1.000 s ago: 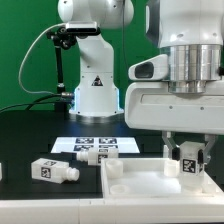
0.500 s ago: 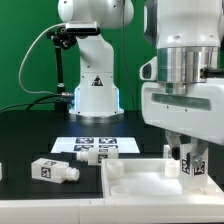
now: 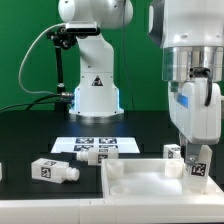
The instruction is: Assemble one leg
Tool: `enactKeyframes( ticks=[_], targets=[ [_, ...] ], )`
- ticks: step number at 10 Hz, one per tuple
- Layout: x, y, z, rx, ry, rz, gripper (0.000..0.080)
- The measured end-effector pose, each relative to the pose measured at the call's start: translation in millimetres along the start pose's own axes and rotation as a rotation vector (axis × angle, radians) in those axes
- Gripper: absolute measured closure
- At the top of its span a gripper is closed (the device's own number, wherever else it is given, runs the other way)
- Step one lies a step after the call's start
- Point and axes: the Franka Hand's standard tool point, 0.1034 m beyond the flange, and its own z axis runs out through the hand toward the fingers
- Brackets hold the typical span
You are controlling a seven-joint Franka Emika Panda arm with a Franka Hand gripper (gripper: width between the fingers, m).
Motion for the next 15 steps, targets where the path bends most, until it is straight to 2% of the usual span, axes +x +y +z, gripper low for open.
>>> enactKeyframes(
  ticks=[1, 2, 3, 4, 6, 8, 9, 10, 11, 13, 14, 15],
  targets=[
    [0.8, -1.4, 0.0, 0.003, -0.001, -0.229, 0.0341],
    [-2.8, -3.0, -1.0, 0.008, -0.010, -0.427, 0.0341],
    [-13.2, -0.5, -3.0, 0.013, -0.022, -0.509, 0.0184],
    [-23.5, 4.4, -3.9, 0.021, -0.023, -0.558, 0.0184],
    [-19.1, 3.6, -2.6, 0.020, -0.018, -0.674, 0.0152],
    [-16.3, -1.1, -3.4, 0.023, 0.003, -1.049, 0.0151],
    [-7.0, -6.7, -1.1, 0.040, 0.013, -1.294, 0.0151],
    [-5.6, -5.8, 1.2, 0.039, 0.005, -1.401, 0.0151],
    [-5.9, -5.6, 1.3, 0.038, 0.004, -1.347, 0.0151],
    [-5.2, -5.7, 1.5, 0.038, 0.004, -1.314, 0.0433],
    [-5.3, -5.7, 1.6, 0.038, 0.001, -1.238, 0.0433],
    [-4.6, -5.7, 1.6, 0.037, 0.000, -1.149, 0.0515]
  ],
)
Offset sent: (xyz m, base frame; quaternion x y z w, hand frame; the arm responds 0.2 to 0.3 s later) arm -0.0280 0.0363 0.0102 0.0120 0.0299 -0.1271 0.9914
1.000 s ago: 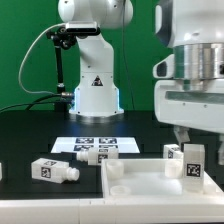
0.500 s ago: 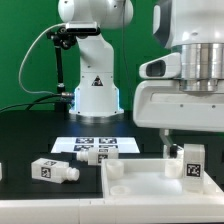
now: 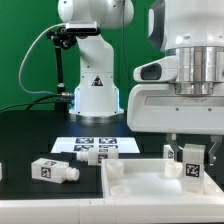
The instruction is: Assemble one leg
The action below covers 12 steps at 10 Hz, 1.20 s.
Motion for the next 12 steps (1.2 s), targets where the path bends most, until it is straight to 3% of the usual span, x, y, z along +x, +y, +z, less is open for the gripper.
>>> enactKeyframes(
  ticks=[1, 5, 7, 8, 11, 12],
  targets=[
    [-0.4, 0.5, 0.2, -0.002, -0.002, 0.086, 0.0515],
    [-0.3, 2.0, 1.1, -0.057, -0.038, 0.644, 0.0515],
    [-3.3, 0.2, 2.0, -0.036, -0.046, 1.030, 0.0514],
    [-7.1, -4.4, 2.7, 0.001, -0.031, 1.212, 0.0512],
    [-7.8, -5.0, 3.1, 0.004, -0.026, 1.286, 0.0512],
    [-7.8, -4.8, 3.6, 0.005, -0.024, 1.268, 0.0346]
  ],
)
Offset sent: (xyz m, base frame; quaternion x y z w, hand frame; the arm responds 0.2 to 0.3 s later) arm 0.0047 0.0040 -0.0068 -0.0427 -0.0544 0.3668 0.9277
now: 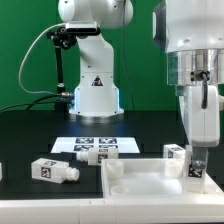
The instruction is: Assemble one leg
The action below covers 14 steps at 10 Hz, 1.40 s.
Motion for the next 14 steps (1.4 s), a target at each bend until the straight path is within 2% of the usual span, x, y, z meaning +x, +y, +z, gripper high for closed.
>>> enactKeyframes(
  ticks=[1, 2, 3, 4, 7, 8, 9, 10, 11, 14],
  targets=[
    [1.0, -3.9, -0.4, 0.023, -0.004, -0.246, 0.0346],
    [1.2, -9.7, -0.2, 0.059, -0.016, -0.478, 0.0197],
    [-3.3, -6.5, 3.0, 0.097, -0.040, -0.577, 0.0197],
    [-15.4, 5.8, 5.1, 0.083, -0.052, -0.625, 0.0158],
    [-8.7, 0.2, 4.7, 0.092, -0.034, -0.835, 0.0151],
    [-7.4, 0.2, 4.4, 0.087, -0.026, -0.974, 0.0151],
    [-3.0, -0.9, 2.5, 0.058, -0.024, -1.200, 0.0151],
    [4.3, -8.9, -2.6, 0.019, -0.061, -1.397, 0.0151],
    [6.6, -12.6, -1.5, 0.001, -0.077, -1.475, 0.0151],
    [7.8, -13.7, -0.6, 0.003, -0.064, -1.440, 0.0186]
  ],
)
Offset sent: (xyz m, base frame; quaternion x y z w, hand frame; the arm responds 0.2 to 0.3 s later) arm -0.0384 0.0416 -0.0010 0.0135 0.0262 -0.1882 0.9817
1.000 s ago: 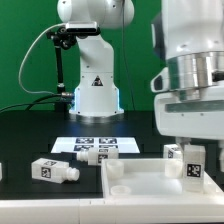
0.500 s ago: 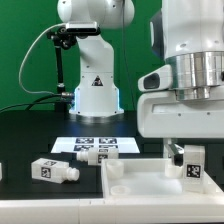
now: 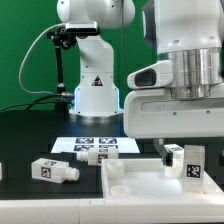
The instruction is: Assemble one leg
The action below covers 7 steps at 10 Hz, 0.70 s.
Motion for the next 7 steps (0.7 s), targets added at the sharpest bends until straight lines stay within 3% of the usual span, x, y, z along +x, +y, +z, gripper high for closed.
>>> enactKeyframes(
  ticks=[2, 3, 4, 7],
  targets=[
    [-0.1, 0.0, 0.3, 0.000, 0.000, 0.108, 0.0459],
    [0.6, 2.3, 0.4, -0.003, 0.000, 0.182, 0.0459],
    [0.2, 2.7, 1.3, -0.005, 0.001, 0.268, 0.0511],
    [-3.2, 6.9, 1.0, -0.034, 0.009, 0.780, 0.0511]
  ],
)
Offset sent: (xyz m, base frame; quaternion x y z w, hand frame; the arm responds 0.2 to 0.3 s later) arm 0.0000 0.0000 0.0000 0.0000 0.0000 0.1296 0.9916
